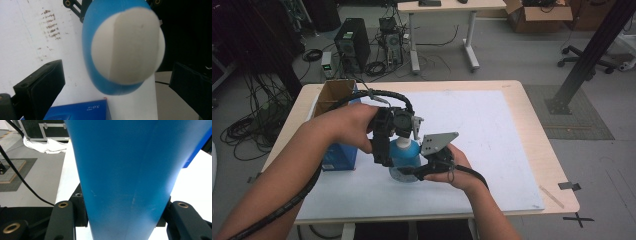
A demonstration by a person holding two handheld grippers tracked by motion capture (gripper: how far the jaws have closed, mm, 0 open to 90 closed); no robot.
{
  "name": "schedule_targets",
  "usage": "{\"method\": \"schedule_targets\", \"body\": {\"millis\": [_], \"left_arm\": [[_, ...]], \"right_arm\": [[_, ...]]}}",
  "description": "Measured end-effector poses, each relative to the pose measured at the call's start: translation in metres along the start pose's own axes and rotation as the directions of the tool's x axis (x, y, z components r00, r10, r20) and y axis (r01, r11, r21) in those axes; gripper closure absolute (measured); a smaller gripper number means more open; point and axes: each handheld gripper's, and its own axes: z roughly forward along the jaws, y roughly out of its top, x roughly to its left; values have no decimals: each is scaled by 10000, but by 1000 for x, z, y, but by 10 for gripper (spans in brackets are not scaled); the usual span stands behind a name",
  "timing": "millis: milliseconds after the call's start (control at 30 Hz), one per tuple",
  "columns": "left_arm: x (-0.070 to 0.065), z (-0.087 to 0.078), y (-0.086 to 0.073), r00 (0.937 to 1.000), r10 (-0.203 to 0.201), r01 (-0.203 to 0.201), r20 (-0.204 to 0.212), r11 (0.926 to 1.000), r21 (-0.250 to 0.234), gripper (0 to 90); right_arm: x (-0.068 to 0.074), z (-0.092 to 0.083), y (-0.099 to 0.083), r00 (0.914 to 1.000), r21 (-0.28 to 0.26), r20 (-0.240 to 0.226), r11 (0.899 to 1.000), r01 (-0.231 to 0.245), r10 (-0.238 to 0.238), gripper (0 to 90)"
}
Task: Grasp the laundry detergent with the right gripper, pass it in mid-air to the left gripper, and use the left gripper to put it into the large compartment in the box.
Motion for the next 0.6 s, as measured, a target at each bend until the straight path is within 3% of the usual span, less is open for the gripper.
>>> {"method": "schedule_targets", "body": {"millis": [300,600], "left_arm": [[-4,1,4,9997,227,-227,26,9997,96,54],[-4,4,1,10000,65,-65,54,10000,54,94]], "right_arm": [[2,4,5,10000,0,35,10000,84,-84,466],[2,6,9,9999,-19,85,10000,77,-77,465]]}}
